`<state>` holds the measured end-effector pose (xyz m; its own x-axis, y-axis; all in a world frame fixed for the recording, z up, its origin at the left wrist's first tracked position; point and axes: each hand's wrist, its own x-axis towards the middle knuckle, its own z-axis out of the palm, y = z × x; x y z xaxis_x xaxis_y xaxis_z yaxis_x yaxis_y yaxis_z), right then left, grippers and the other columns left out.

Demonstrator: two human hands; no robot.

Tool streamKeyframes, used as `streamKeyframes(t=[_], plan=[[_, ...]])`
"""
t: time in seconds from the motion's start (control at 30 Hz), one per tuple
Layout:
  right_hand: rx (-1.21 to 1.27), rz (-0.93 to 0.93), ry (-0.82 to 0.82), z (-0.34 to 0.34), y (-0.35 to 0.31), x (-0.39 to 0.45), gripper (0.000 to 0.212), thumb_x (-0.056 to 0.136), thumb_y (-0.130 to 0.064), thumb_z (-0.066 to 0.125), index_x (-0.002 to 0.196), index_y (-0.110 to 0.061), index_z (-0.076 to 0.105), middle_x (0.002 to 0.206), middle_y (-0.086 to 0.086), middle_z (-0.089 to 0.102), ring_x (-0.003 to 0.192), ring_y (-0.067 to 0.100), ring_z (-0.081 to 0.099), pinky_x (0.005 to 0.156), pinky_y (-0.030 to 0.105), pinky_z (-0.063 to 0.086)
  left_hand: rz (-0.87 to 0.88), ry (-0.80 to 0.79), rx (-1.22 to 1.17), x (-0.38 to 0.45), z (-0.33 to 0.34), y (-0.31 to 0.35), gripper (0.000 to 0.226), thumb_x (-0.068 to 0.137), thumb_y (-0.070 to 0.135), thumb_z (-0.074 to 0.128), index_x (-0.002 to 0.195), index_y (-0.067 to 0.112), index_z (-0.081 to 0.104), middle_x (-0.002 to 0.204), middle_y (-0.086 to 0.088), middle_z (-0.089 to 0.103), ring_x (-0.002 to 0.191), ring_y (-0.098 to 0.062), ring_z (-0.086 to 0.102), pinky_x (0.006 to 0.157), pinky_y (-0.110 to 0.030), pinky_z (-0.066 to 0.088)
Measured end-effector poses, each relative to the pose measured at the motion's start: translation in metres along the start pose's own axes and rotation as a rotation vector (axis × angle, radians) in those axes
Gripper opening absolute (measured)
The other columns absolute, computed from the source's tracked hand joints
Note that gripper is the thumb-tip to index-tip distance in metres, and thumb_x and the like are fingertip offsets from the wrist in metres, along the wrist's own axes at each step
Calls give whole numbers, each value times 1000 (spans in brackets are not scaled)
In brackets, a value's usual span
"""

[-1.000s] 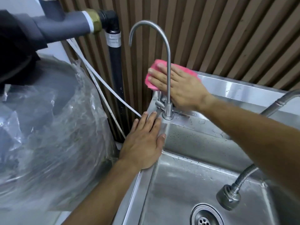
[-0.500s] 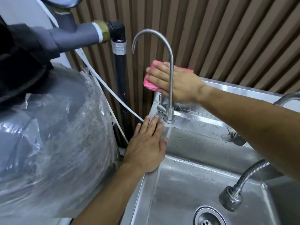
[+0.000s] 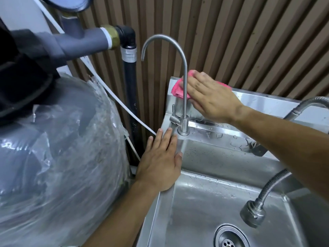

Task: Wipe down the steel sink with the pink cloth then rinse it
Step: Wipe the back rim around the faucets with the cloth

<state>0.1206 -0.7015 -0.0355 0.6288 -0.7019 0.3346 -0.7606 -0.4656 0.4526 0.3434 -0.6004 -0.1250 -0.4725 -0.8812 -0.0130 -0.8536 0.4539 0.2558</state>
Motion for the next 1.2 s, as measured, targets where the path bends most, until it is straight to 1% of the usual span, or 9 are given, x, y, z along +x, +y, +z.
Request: streamKeyframes(t=[0.2, 0.37, 0.47, 0.57, 0.63, 0.73, 0.93, 1.07, 1.2], plan=[[-48, -57, 36, 13, -11, 23, 54, 113, -33, 31, 163, -13, 25, 169, 11, 24, 158, 31, 19, 129, 46, 17, 4, 14, -18, 5, 1, -4, 72, 98, 50, 2, 166, 25, 6, 173, 9, -10, 159, -14, -15, 127, -39, -9], [28, 577, 199, 24, -21, -85, 54, 112, -30, 37, 162, -12, 27, 169, 9, 24, 158, 31, 19, 130, 45, 14, 12, 11, -3, 4, 3, -4, 82, 92, 57, -5, 166, 25, 11, 173, 8, -4, 159, -15, -11, 128, -41, -6], [176, 1040, 301, 21, -43, -73, 56, 112, -30, 30, 163, -9, 19, 171, 12, 15, 159, 36, 9, 130, 41, 0, -4, 26, 11, 3, 1, -1, 83, 91, 57, -8, 166, 25, 11, 173, 9, -4, 159, -15, -11, 129, -42, -6], [280, 1213, 378, 20, -56, -52, 57, 112, -27, 27, 163, -5, 15, 172, 15, 8, 159, 38, 1, 128, 40, -9, 2, 31, 32, 2, 2, 0, 85, 89, 56, -10, 166, 25, 11, 174, 8, -5, 160, -16, -11, 129, -42, -6], [223, 1018, 320, 27, -60, -46, 58, 112, -26, 28, 164, -6, 12, 172, 15, 7, 159, 38, 1, 130, 48, -2, -3, 33, 31, 1, 2, 2, 88, 87, 57, -11, 166, 24, 12, 174, 7, -4, 160, -17, -10, 128, -41, -6], [89, 486, 182, 35, -53, -38, 57, 112, -24, 34, 164, -9, 16, 172, 12, 12, 160, 33, 6, 130, 48, 5, -5, 35, 44, 3, 3, 2, 88, 87, 57, -11, 166, 25, 11, 174, 7, -5, 160, -17, -11, 129, -41, -6], [-252, -93, -172, 27, 3, -77, 67, 109, -30, 32, 165, -16, -3, 173, 4, -8, 160, 25, -6, 131, 44, 3, 8, 27, 47, 3, 4, 1, 79, 95, 54, 0, 165, 21, 16, 174, 4, -1, 160, -20, -6, 129, -45, 0], [-270, -233, -182, 9, 28, -78, 66, 100, -37, 19, 163, -18, 17, 172, 1, 10, 158, 22, 9, 130, 42, 5, -7, 1, 43, 1, 2, 2, 73, 98, 50, 5, 166, 22, 11, 174, 4, -6, 160, -19, -10, 129, -43, -4], [-347, -355, -186, 21, 9, -39, 63, 105, -39, 12, 164, -16, 4, 172, 5, -3, 159, 26, -3, 130, 45, 0, -8, 14, 48, 1, 2, 1, 73, 98, 49, 4, 166, 21, 9, 174, 3, -6, 160, -20, -10, 129, -43, -5]])
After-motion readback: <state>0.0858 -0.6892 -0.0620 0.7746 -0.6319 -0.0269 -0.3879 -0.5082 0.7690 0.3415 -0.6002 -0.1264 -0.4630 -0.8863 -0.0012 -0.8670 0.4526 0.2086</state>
